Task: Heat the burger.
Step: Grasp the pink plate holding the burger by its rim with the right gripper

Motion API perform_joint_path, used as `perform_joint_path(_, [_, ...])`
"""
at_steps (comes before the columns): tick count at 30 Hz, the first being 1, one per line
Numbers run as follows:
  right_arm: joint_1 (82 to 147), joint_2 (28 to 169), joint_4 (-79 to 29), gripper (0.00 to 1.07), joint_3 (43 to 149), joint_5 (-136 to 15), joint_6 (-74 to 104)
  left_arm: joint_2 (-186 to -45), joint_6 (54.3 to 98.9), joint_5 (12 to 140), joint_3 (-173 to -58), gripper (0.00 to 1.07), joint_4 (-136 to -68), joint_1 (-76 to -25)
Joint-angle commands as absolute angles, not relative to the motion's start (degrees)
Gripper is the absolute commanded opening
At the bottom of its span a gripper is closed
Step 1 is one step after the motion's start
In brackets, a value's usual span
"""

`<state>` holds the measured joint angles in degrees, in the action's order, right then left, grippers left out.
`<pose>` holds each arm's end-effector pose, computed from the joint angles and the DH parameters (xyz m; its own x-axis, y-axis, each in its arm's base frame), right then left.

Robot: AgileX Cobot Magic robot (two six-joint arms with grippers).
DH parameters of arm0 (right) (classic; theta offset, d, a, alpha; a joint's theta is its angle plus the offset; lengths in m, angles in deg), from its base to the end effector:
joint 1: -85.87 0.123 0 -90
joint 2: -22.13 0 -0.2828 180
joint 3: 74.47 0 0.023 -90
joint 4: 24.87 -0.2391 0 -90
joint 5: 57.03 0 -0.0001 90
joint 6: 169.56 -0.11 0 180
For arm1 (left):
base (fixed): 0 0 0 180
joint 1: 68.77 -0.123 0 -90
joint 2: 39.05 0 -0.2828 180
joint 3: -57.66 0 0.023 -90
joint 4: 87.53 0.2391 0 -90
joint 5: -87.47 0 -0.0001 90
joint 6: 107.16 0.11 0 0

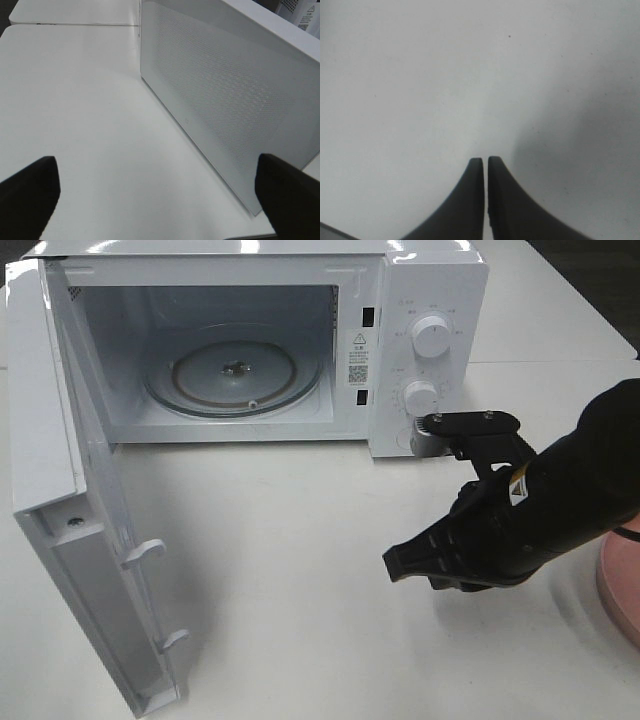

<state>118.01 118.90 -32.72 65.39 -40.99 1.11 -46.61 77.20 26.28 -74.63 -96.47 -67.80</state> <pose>0.2210 0.1438 0.1471 -0.8793 -0.2098 -0.4276 -0.3040 0.9383 0.1648 0.0006 -0.0150 0.2672 -0.4408 0.0079 -0.8976 0.1392 0.9885 -0.0597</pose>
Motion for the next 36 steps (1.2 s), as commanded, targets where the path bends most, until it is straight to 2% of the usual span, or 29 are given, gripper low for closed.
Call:
perform_joint_path(1, [116.52,115.12,-27.79,0.07,65.62,-33.48,1.85,-45.64,76.97,26.28,-74.69,0.98,-96.52,-67.80])
perform_joint_path(8, [112.28,112.20,-24.07,0.10,65.62,-25.86,1.85,-45.64,76.97,26.28,-74.69,0.98,-96.52,-67.80])
perform_joint_path(10, [108.56,111.34,-21.95,0.16,65.62,-22.65,2.08,-45.64,76.97,26.28,-74.69,0.98,-96.52,-67.80])
perform_joint_path(12, [107.76,111.34,-21.66,0.18,65.62,-22.31,2.25,-45.64,76.97,26.28,-74.69,0.98,-96.52,-67.80])
perform_joint_path(13, [105.92,111.34,-20.74,0.22,65.62,-21.85,2.37,-45.64,76.97,26.28,-74.69,0.98,-96.52,-67.80])
perform_joint_path(14, [105.92,111.34,-20.74,0.22,65.62,-21.85,2.37,-45.64,76.97,26.28,-74.69,0.98,-96.52,-67.80])
perform_joint_path(15, [103.86,111.34,-19.60,0.29,65.62,-21.56,2.54,-45.64,76.97,26.28,-74.69,0.98,-96.52,-67.80])
perform_joint_path(16, [103.86,111.34,-19.60,0.29,65.62,-21.56,2.54,-45.64,76.97,26.28,-74.69,0.98,-96.52,-67.80])
perform_joint_path(17, [102.94,111.34,-19.08,0.34,65.62,-21.50,2.54,-45.64,76.97,26.28,-74.69,0.98,-96.52,-67.80])
perform_joint_path(18, [101.28,111.34,-18.17,0.46,65.62,-21.56,2.54,-45.64,76.97,26.28,-74.69,0.98,-96.52,-67.80])
perform_joint_path(19, [101.28,111.34,-18.17,0.46,65.62,-21.56,2.54,-45.64,76.97,26.28,-74.69,0.98,-96.52,-67.80])
perform_joint_path(20, [100.48,111.34,-17.82,0.53,65.62,-21.62,2.48,-45.64,76.97,26.28,-74.69,0.98,-96.52,-67.80])
perform_joint_path(21, [99.16,111.34,-17.54,0.67,65.62,-22.08,2.48,-45.64,76.97,26.28,-74.69,0.98,-96.52,-67.80])
perform_joint_path(22, [99.16,111.34,-17.54,0.67,65.62,-22.08,2.48,-45.64,76.97,26.28,-74.69,0.98,-96.52,-67.80])
perform_joint_path(23, [98.02,111.34,-16.91,0.81,65.50,-23.40,2.48,-45.64,76.97,26.28,-74.69,0.98,-96.52,-67.80])
perform_joint_path(24, [98.02,111.34,-16.91,0.81,65.50,-23.40,2.48,-45.64,76.97,26.28,-74.69,0.98,-96.52,-67.80])
perform_joint_path(26, [96.87,111.34,-15.24,0.97,65.50,-24.71,2.54,-45.64,76.97,26.28,-74.69,0.98,-96.52,-67.80])
perform_joint_path(28, [96.07,111.40,-14.84,1.00,65.50,-25.46,2.54,-45.64,76.97,26.28,-74.69,0.98,-96.52,-67.80])
perform_joint_path(36, [93.89,116.27,-14.96,0.98,65.50,-25.74,2.54,-45.64,76.97,26.28,-74.69,0.98,-96.52,-67.80])
